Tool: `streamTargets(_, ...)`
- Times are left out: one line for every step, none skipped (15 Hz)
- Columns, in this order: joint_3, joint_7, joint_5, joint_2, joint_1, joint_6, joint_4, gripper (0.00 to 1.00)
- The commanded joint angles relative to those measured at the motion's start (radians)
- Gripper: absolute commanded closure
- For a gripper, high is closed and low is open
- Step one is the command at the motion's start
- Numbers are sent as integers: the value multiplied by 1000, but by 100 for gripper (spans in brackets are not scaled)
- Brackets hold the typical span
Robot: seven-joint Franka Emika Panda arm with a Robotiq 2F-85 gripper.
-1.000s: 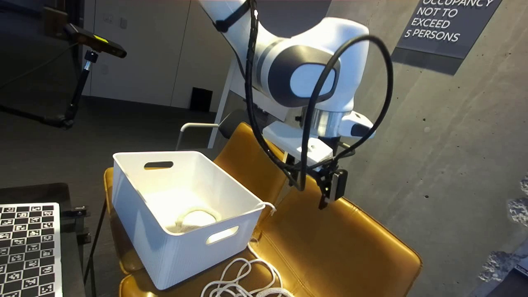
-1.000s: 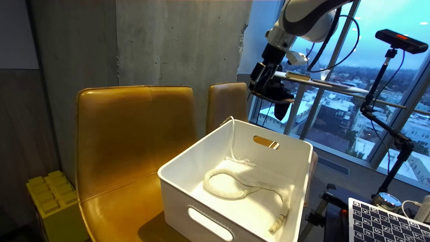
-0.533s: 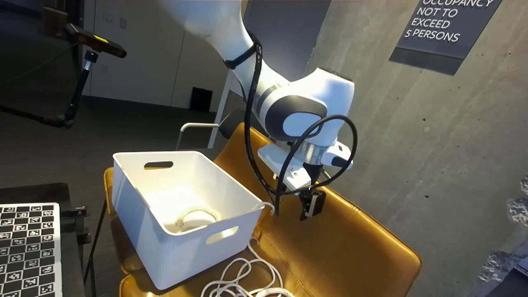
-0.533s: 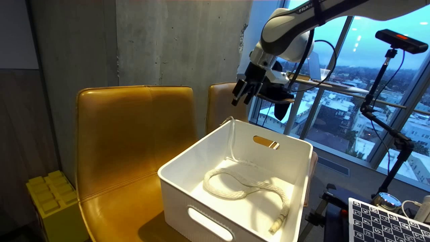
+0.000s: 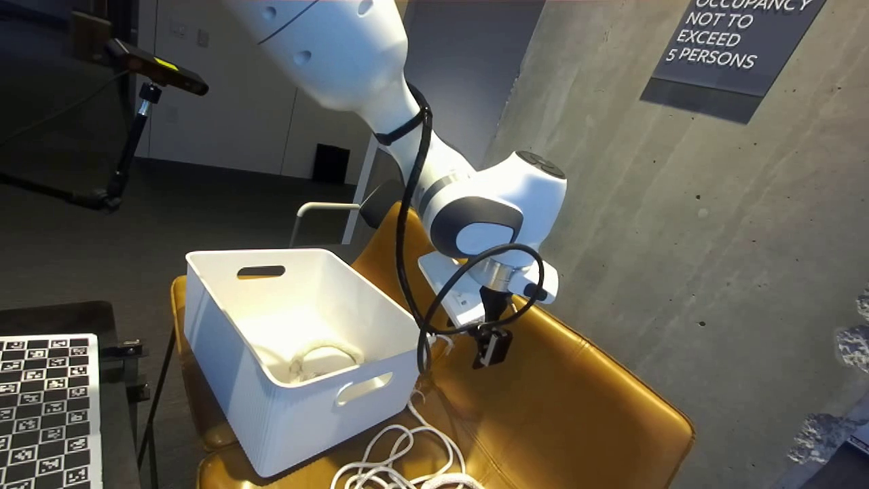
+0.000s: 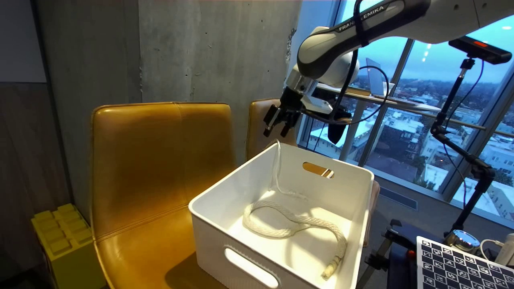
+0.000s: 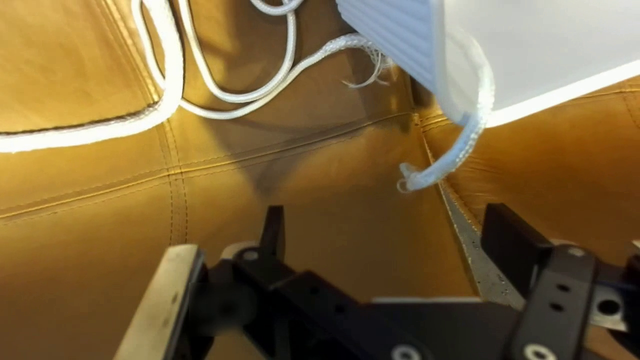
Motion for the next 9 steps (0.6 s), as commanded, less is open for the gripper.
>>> streamTargets(19,61,27,15,9,-36,24,26)
streamTargets(19,78,26,16,15,-38,23,26)
streamTargets(17,93,24,15,22,-34,18,29)
streamTargets(16,104,22,16,26,-33,18,35)
streamTargets(14,115,22,20,28,-36,20,45)
streamTargets(13,128,25,21,27,-44,23,52)
streamTargets(9,142,25,22,27,-52,24,61)
streamTargets(7,153,24,20,28,-58,22,67)
streamTargets(4,162,21,15,31,-65,17,76)
